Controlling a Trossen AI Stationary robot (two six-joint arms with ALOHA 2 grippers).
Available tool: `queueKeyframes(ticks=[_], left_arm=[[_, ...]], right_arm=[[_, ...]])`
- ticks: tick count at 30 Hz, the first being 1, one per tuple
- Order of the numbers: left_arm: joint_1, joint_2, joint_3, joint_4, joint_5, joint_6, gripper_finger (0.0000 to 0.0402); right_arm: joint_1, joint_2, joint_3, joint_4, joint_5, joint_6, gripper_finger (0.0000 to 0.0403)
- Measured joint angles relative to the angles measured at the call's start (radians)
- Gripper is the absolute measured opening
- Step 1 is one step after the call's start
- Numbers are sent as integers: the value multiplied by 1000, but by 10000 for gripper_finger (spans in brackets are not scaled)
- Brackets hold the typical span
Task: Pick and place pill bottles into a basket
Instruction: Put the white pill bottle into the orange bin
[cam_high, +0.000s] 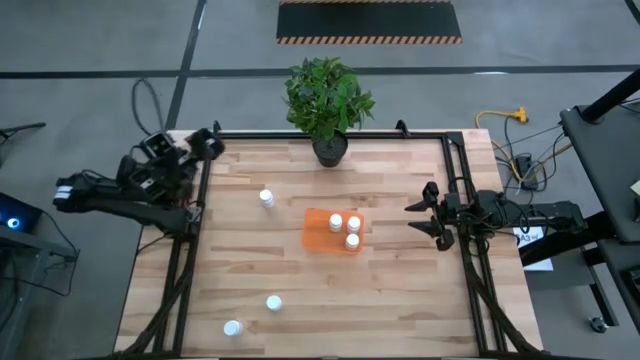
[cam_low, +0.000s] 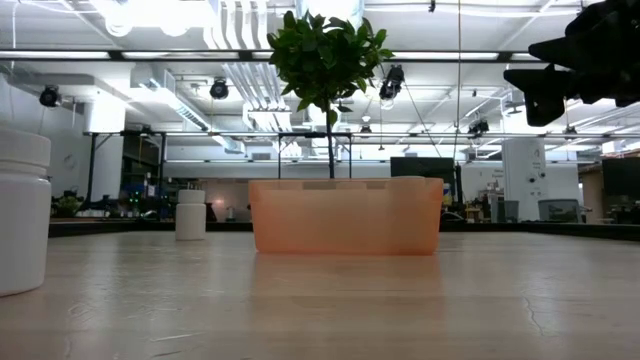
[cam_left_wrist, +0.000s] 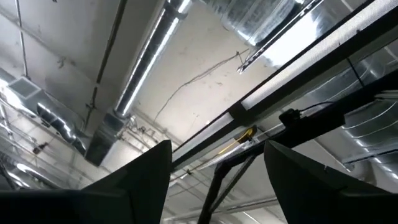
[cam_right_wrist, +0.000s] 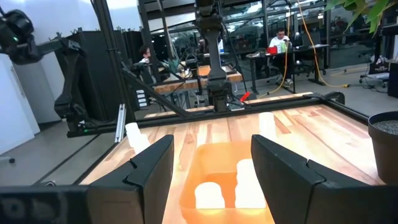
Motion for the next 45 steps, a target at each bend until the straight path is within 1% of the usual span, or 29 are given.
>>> queueKeyframes(ticks=[3,7,10,13,18,24,30,33,38,42,45], left_arm=[[-1,76,82,1,56,-47,238],[-3,182,193,-15,184,-155,238],[-3,245,275,-7,259,-238,238],[-10,301,352,-33,286,-306,238],[-32,394,460,-123,298,-309,238],[-47,460,561,-169,344,-310,238],[-81,464,652,-363,370,-303,238],[-104,463,703,-472,417,-301,238],[-153,450,776,-619,466,-302,238],[-211,427,804,-715,500,-300,238],[-264,420,810,-750,522,-306,238]], right_arm=[[0,0,0,0,0,0,203],[0,0,0,0,0,-1,203],[0,0,0,0,0,-1,203],[0,0,0,0,0,-1,203],[0,0,0,0,0,0,203],[0,0,0,0,0,0,203],[0,0,0,0,0,0,203],[0,0,0,0,0,0,203],[0,0,0,0,0,0,203],[0,0,0,0,0,-1,203],[0,0,0,-1,0,-1,203]])
